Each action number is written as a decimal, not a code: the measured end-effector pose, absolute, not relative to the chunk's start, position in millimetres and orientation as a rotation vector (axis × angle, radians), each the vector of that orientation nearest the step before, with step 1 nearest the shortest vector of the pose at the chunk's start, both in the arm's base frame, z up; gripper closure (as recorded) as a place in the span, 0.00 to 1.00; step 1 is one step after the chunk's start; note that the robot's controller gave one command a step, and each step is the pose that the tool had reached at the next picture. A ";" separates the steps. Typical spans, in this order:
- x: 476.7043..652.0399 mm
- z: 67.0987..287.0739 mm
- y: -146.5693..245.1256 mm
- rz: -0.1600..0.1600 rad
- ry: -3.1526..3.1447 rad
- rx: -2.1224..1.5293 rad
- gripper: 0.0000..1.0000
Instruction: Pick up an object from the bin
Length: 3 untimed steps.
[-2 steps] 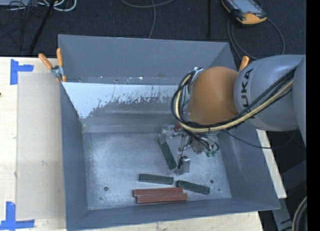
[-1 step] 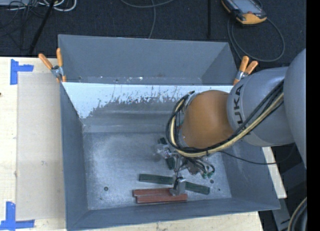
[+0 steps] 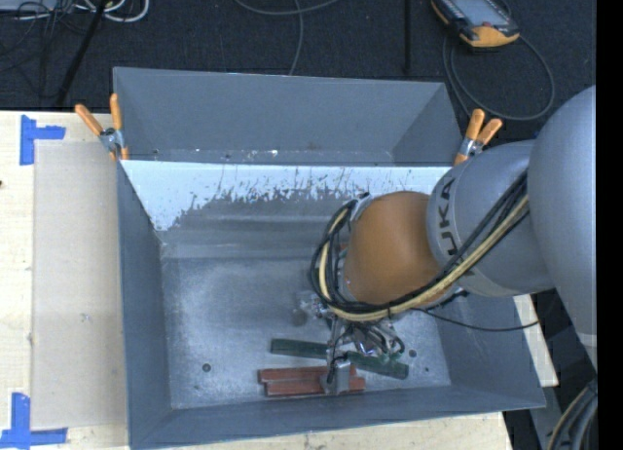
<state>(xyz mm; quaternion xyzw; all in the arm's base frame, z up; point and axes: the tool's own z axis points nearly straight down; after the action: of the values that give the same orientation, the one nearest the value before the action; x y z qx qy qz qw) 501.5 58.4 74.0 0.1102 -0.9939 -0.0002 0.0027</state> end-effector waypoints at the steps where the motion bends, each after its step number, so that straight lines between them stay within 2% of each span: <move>1: 497.0 71.4 132.6 0.000 -3.125 0.248 1.00; 2: 497.0 71.4 132.6 0.001 -3.125 0.248 1.00; 3: 510.9 114.8 139.1 0.001 -3.125 0.263 1.00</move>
Offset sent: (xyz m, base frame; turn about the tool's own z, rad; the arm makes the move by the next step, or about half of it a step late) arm 0.0000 0.0000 0.0000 0.0000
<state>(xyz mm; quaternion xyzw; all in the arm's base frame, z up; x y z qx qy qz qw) 510.9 139.1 114.8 0.0839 -0.9965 0.0003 0.0026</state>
